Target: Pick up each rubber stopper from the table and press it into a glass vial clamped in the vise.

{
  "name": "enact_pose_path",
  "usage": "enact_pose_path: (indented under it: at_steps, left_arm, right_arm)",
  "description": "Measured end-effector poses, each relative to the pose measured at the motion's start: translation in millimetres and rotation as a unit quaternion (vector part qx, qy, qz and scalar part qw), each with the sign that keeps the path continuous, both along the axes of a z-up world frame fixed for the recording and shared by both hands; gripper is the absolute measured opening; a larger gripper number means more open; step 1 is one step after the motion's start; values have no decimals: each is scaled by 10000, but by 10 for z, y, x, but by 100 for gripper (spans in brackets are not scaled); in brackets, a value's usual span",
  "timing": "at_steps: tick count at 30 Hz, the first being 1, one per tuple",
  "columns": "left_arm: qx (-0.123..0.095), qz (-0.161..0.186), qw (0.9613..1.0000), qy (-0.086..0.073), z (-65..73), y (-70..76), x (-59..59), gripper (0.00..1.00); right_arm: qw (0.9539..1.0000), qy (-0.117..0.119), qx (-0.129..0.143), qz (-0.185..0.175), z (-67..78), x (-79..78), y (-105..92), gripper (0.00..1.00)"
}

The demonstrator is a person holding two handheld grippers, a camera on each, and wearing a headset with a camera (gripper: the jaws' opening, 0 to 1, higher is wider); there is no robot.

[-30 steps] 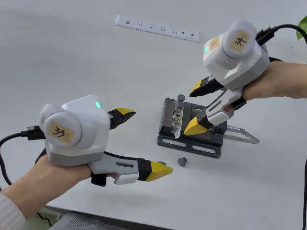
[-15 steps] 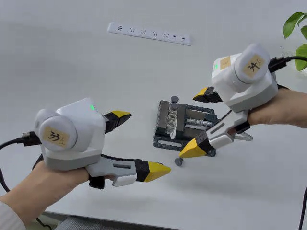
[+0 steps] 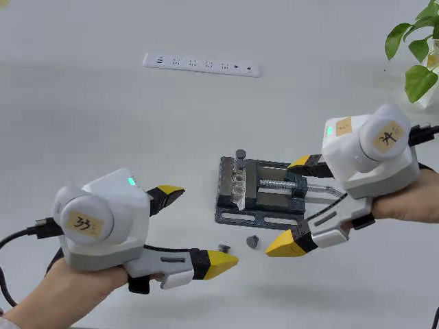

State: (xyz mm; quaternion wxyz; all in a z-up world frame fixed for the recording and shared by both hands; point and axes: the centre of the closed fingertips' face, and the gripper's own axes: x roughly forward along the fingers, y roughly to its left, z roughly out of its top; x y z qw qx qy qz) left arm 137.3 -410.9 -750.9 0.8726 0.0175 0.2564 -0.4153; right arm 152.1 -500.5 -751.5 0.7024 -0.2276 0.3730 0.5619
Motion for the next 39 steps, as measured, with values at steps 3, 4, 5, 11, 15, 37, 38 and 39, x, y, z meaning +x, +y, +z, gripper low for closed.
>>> enact_pose_path:
  at_steps: [3,4,5,11,15,37,38,39]
  left_arm:
    - [119,-40,9998,149,-90,-19,-43,77]
    - [152,-37,9998,153,-108,-34,-53,75]
    - [181,-17,9996,198,-128,-36,-60,74]
    - [377,25,9981,478,-283,-50,-96,64]
    - [433,112,9965,701,-345,-85,-133,55]
    - [567,878,9830,1511,-595,-174,-186,15]
    - [567,875,9831,1506,-601,-180,-180,15]
    - [582,887,9828,1510,-610,-189,-181,14]
  right_arm:
    - [9999,22,58,-121,-15,-42,-58,91]
    - [9998,46,107,-172,-15,-64,-76,90]
    - [9997,52,129,-222,-14,-79,-91,90]
    - [9992,75,188,-338,-42,-184,-192,89]
    - [9987,72,273,-418,-26,-226,-211,88]
    - [9962,19,640,-590,45,-419,-376,88]
    - [9961,14,650,-593,51,-426,-375,88]
    - [9959,13,672,-599,60,-436,-375,88]
